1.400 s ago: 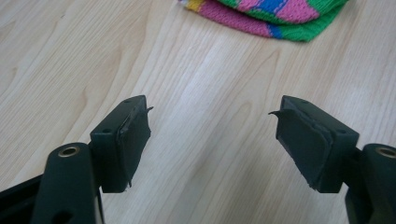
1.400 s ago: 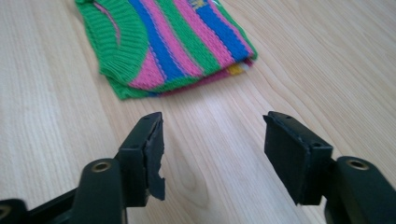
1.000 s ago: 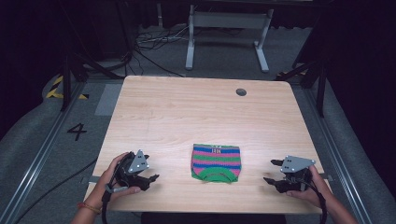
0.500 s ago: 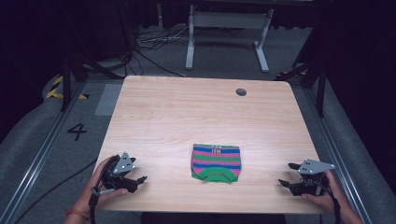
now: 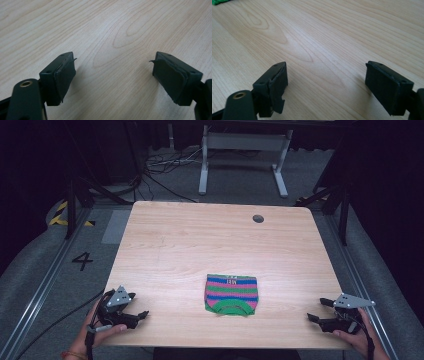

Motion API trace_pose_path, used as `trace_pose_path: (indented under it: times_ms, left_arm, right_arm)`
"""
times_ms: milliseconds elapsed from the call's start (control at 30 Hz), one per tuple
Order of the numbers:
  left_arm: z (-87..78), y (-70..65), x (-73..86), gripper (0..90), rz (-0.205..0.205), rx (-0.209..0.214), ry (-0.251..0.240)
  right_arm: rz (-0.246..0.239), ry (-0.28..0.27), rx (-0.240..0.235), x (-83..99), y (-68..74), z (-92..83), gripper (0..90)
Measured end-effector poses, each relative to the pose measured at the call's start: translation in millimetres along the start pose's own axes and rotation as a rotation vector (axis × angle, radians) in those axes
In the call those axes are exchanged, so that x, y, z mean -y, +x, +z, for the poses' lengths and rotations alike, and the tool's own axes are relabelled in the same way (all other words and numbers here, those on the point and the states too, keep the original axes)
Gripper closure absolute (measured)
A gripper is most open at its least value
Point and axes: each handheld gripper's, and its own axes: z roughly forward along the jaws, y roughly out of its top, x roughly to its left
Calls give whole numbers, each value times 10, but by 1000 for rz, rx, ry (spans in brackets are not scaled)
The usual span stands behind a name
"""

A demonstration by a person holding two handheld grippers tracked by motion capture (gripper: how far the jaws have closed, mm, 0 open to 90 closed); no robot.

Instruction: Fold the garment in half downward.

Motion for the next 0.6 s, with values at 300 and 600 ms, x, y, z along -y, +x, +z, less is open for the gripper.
trace_pose_path:
  times_ms: [300,600]
  left_arm:
    - [-4,-7,8,158,-9,-18,4]
    - [-11,-37,16,157,-33,-42,5]
  right_arm:
    - [-7,0,-7,20,-27,-19,179]
    - [-1,2,-1,20,-30,-16,165]
